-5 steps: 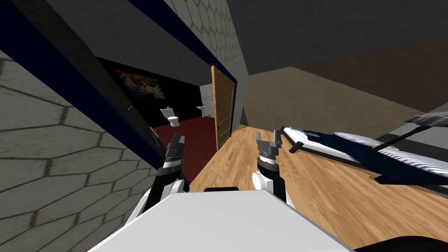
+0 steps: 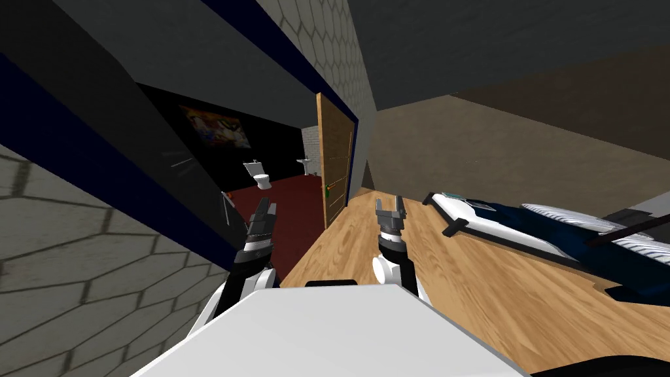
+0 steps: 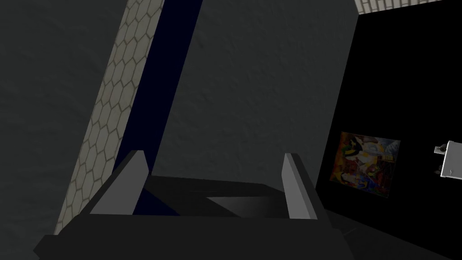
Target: Push the door open
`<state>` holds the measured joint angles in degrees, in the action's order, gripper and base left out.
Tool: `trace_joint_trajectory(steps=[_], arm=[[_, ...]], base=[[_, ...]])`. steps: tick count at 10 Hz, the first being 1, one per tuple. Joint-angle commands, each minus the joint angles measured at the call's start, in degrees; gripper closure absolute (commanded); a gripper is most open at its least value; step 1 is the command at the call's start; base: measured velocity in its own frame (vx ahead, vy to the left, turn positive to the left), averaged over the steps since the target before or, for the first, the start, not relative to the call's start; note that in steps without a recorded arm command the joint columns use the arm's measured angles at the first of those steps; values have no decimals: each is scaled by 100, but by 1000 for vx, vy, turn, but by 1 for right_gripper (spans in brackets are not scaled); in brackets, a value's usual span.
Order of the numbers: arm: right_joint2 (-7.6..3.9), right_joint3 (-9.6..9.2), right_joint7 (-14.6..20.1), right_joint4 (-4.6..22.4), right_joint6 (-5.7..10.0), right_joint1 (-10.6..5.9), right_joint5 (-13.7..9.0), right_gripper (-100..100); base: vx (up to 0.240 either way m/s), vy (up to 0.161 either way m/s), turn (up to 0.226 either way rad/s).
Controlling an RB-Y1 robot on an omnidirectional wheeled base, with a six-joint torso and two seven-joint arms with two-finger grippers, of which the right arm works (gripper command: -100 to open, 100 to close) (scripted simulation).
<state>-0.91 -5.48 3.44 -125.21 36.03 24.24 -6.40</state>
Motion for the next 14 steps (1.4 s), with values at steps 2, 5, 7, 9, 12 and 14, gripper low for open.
trace_joint_trajectory(steps=[2,5,7,9,12,14], arm=[[-159,-180,55,326,-152,-230,-25,-100],[-288,-364,101,637,-255,-421,-39,-100],[-389,-513,138,889,-339,-577,-50,-100],[-460,-622,165,1072,-400,-691,-58,-100],[-601,-845,220,1449,-525,-923,-75,-100],[-673,-961,249,1644,-590,-1044,-83,-100]], base=[[203,-64,102],[152,-68,77],[94,-60,81],[132,-68,73],[118,-78,98],[87,-58,62]])
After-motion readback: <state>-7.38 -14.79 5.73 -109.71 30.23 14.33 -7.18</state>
